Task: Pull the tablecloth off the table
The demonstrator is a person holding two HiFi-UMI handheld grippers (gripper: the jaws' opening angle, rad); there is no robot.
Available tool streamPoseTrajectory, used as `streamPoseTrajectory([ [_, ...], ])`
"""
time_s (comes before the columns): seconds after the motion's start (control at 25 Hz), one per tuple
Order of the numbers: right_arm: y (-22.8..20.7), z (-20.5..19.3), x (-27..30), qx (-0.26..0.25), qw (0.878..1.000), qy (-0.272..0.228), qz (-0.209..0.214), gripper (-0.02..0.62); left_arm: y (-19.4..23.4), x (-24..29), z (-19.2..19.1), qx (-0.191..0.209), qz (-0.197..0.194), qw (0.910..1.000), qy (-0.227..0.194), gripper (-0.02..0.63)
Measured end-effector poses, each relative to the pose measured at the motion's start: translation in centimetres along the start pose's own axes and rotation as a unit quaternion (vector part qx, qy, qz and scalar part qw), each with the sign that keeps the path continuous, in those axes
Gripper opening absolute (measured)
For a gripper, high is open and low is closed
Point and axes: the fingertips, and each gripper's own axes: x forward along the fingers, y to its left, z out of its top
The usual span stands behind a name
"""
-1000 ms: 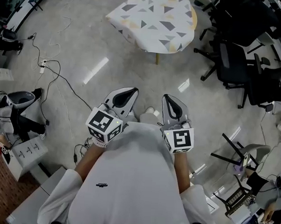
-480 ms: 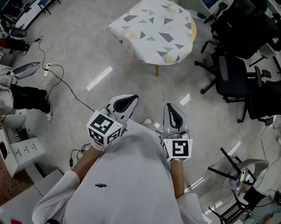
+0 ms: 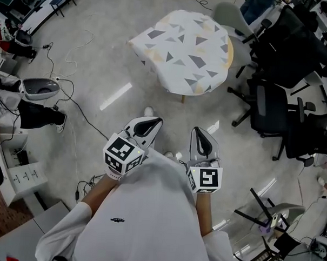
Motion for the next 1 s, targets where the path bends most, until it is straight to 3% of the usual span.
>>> streamPoseTrajectory([
  [0.36, -1.8, 3.2, 13.3, 0.004, 1.0, 0.024, -0.005, 0.011, 11.6, 6.0, 5.9, -0.019, -0.021, 0.9996, -0.009, 0.006],
  [0.64, -3.0, 6.2, 23.8, 0.008, 0.999, 0.037, -0.032, 0.011, 21.0, 8.9, 10.0, -0.028, -0.045, 0.9986, -0.002, 0.006],
  [1.0, -1.6, 9.1, 33.8, -0.006, 0.998, 0.05, -0.032, 0.011, 30.9, 10.8, 13.5, -0.038, -0.062, 0.9973, -0.009, 0.006],
])
